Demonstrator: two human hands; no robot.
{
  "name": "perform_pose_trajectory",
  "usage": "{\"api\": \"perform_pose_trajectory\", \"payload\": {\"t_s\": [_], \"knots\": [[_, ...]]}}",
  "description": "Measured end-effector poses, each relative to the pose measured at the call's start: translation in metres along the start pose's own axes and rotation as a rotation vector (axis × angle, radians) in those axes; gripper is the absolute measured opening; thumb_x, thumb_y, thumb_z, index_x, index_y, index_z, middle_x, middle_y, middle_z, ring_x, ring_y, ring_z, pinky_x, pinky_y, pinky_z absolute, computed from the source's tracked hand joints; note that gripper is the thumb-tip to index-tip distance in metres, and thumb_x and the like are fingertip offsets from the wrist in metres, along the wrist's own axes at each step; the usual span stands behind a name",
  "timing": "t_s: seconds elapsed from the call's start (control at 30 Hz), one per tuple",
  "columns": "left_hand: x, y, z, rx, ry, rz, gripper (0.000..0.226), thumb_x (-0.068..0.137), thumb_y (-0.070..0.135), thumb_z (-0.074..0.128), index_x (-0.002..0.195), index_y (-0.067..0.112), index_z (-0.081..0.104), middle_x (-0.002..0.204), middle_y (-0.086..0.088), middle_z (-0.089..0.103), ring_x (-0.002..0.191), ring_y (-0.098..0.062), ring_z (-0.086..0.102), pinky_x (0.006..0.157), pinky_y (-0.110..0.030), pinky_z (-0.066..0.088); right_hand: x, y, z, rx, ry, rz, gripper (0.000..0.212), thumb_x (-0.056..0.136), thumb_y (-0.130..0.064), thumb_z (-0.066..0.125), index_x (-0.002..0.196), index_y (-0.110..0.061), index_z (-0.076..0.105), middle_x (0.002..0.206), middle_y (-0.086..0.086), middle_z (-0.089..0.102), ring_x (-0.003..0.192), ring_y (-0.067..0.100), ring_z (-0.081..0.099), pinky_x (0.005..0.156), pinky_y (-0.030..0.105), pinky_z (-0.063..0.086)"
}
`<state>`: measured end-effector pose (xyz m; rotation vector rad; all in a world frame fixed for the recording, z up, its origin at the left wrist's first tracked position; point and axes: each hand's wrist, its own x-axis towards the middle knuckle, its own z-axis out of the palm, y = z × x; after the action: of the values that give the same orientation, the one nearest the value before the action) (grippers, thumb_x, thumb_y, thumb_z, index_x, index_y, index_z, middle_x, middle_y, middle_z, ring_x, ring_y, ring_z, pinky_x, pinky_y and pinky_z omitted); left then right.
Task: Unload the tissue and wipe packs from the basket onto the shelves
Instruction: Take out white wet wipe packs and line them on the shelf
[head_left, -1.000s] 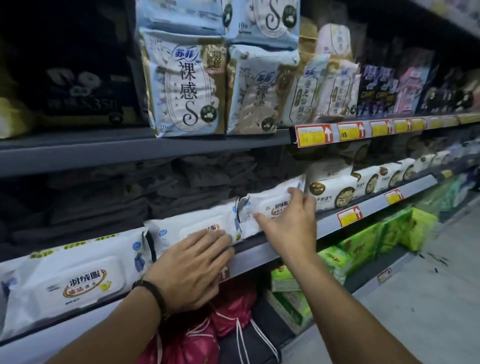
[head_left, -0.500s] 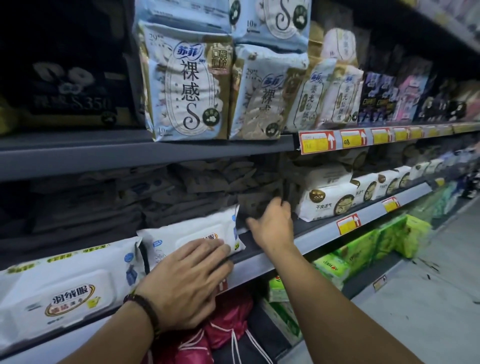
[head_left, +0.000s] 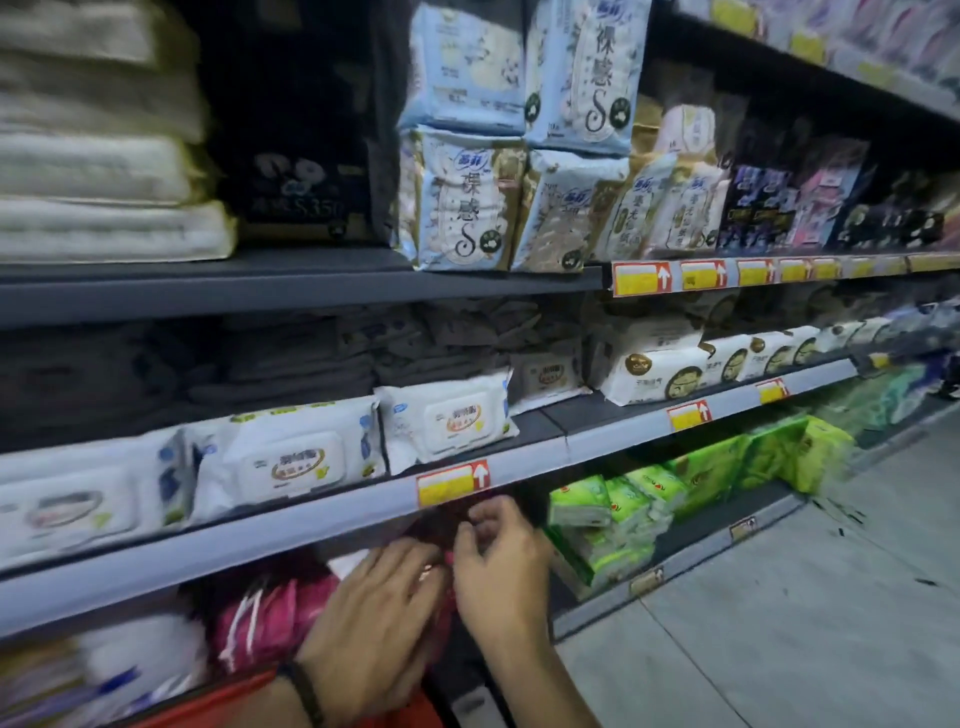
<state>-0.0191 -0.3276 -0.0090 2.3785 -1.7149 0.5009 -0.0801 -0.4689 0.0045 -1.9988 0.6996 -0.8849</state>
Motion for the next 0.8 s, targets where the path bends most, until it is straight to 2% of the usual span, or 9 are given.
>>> {"api": "perform_pose_trajectory", "payload": {"t_s": [0.17,0.23,0.3,0.4,0.5,0.57,0.67,0.73,0.8], "knots": [[-0.154,-0.014,0.009,-0.09,-0.267,-0.218,0.05,0.067,0.044,0.057,0.114,0.027,0.062,0.101,0.004,0.076,0.083,-0.017,0.076,0.068,-0.021,0.06,-0.081,0.009,0.045,-0.091,-0.577,0.054,0.02,0.091,-0.016,0.072,0.076,-0.025,0.063,0.065,-0.009,0.064,0.057,-0.002,0.058,0.063,0.015,0.049],[-0.213,-0.023,0.008,-0.231,-0.475,-0.398,0.049,0.075,0.046,0.055,0.121,0.029,0.06,0.108,0.007,0.077,0.093,-0.013,0.076,0.075,-0.014,0.051,-0.117,0.024,0.068,-0.171,-0.836,0.131,0.02,0.092,-0.019,0.073,0.074,-0.024,0.065,0.065,-0.007,0.066,0.053,0.002,0.058,0.058,0.023,0.052],[-0.263,-0.034,0.016,-0.374,-0.679,-0.614,0.056,0.079,0.058,0.049,0.121,0.027,0.066,0.118,0.005,0.074,0.108,-0.015,0.07,0.083,-0.016,0.042,-0.146,0.044,0.085,-0.32,-1.046,0.187,0.016,0.093,-0.024,0.073,0.077,-0.021,0.069,0.067,-0.003,0.067,0.051,0.007,0.06,0.046,0.019,0.046],[-0.328,-0.041,0.04,-0.406,-0.822,-0.884,0.042,0.086,0.052,0.055,0.115,0.025,0.071,0.12,-0.004,0.077,0.115,-0.024,0.071,0.091,-0.028,0.049,-0.18,0.065,0.103,-0.542,-1.272,0.205,0.022,0.096,-0.03,0.071,0.084,-0.012,0.074,0.067,-0.001,0.064,0.052,0.01,0.058,0.042,0.019,0.042],[-0.352,-0.043,0.067,-0.388,-0.92,-0.982,0.054,0.088,0.054,0.054,0.127,0.018,0.067,0.133,-0.013,0.071,0.12,-0.031,0.068,0.092,-0.032,0.051,-0.202,0.073,0.129,-0.678,-1.39,0.258,0.032,0.095,-0.034,0.072,0.07,-0.016,0.064,0.075,0.005,0.067,0.049,0.01,0.054,0.05,0.021,0.045],[-0.347,-0.044,0.082,-0.445,-0.967,-1.073,0.06,0.096,0.048,0.062,0.146,0.014,0.054,0.15,-0.015,0.058,0.135,-0.03,0.058,0.103,-0.031,0.046,-0.212,0.082,0.153,-0.751,-1.396,0.239,0.037,0.085,-0.046,0.076,0.092,-0.01,0.076,0.104,0.014,0.076,0.073,0.018,0.062,0.071,0.023,0.049],[-0.344,-0.05,0.122,-0.633,-0.99,-1.318,0.097,0.086,0.048,0.075,0.165,0.018,0.027,0.161,-0.013,0.044,0.144,-0.032,0.048,0.117,-0.037,0.043,-0.225,0.115,0.203,-0.782,-1.373,0.232,0.077,0.067,-0.064,0.073,0.121,-0.01,0.075,0.128,0.013,0.073,0.11,0.029,0.07,0.098,0.034,0.054],[-0.353,-0.054,0.158,-0.737,-0.994,-1.426,0.11,0.088,0.046,0.075,0.169,0.021,0.004,0.169,-0.014,0.031,0.149,-0.034,0.042,0.12,-0.042,0.042,-0.224,0.106,0.216,-0.738,-1.341,0.339,0.064,0.078,-0.057,0.078,0.12,-0.009,0.075,0.121,0.011,0.074,0.109,0.029,0.07,0.09,0.031,0.056],[-0.352,-0.052,0.17,-0.796,-1.005,-1.512,0.111,0.093,0.042,0.073,0.168,0.017,-0.005,0.17,-0.017,0.026,0.151,-0.034,0.04,0.12,-0.043,0.041,-0.224,0.109,0.229,-0.615,-1.253,0.488,0.045,0.088,-0.042,0.08,0.116,-0.008,0.076,0.105,0.007,0.075,0.088,0.022,0.071,0.063,0.023,0.051]]}}
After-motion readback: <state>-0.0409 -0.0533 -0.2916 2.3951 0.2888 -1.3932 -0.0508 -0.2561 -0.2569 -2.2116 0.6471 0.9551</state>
